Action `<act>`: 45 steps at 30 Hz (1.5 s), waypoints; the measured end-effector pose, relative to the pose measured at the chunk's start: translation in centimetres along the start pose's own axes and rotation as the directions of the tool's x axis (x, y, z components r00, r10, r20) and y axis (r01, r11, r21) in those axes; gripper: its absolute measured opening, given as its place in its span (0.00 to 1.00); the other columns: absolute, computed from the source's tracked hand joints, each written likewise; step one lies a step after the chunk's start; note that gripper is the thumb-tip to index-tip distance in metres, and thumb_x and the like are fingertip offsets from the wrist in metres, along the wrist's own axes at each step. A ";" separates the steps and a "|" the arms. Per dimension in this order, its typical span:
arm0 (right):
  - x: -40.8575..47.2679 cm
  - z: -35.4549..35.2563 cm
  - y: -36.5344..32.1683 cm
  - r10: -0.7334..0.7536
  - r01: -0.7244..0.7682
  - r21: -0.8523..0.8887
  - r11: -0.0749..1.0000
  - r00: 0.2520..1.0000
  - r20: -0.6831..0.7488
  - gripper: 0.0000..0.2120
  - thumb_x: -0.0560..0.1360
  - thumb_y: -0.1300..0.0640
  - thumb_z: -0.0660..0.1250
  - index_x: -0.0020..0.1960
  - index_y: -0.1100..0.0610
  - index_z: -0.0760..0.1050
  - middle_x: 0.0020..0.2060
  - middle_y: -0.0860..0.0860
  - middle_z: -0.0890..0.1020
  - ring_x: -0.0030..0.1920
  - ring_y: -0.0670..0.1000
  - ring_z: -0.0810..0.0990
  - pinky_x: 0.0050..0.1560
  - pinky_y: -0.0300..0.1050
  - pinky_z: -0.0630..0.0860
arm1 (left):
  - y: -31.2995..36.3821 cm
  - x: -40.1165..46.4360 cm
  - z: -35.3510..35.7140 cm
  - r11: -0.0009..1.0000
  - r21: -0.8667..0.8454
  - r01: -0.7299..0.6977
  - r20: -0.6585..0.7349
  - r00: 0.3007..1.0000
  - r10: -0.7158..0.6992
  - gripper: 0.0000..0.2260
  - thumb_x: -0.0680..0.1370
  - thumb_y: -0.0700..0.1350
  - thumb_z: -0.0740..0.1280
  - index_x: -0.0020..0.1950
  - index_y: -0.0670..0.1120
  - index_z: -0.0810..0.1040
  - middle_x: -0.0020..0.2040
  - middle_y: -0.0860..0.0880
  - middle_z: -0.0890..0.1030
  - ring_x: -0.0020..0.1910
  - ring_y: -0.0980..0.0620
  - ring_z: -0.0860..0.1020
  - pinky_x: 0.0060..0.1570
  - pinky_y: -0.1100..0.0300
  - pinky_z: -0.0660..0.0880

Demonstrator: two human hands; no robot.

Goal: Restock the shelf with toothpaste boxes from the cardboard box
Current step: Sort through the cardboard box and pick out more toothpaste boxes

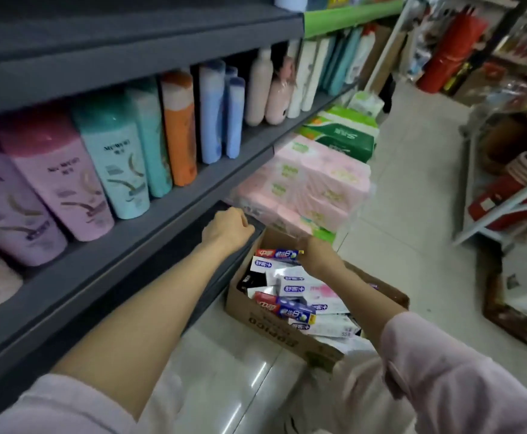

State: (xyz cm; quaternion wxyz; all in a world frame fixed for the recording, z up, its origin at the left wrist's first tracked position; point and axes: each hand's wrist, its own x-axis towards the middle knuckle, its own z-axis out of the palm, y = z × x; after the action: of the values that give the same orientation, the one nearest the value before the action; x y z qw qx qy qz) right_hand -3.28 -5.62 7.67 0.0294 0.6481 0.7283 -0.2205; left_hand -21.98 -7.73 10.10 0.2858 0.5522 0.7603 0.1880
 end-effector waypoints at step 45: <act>29.3 20.6 16.4 0.480 -0.546 0.626 0.557 0.827 0.294 0.23 0.72 0.48 0.70 0.57 0.65 0.75 0.53 0.59 0.81 0.53 0.61 0.80 0.45 0.48 0.77 | -8.9 24.1 32.6 0.970 -0.202 -0.137 0.200 0.964 0.178 0.17 0.70 0.30 0.70 0.55 0.45 0.77 0.59 0.46 0.77 0.57 0.50 0.76 0.51 0.65 0.69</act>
State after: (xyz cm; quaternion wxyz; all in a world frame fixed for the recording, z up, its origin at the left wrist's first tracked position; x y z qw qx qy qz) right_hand 2.77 15.28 -25.15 -0.1173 0.7842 0.3702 -0.4840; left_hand -13.03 11.25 -25.68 0.4014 0.5991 0.6571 0.2192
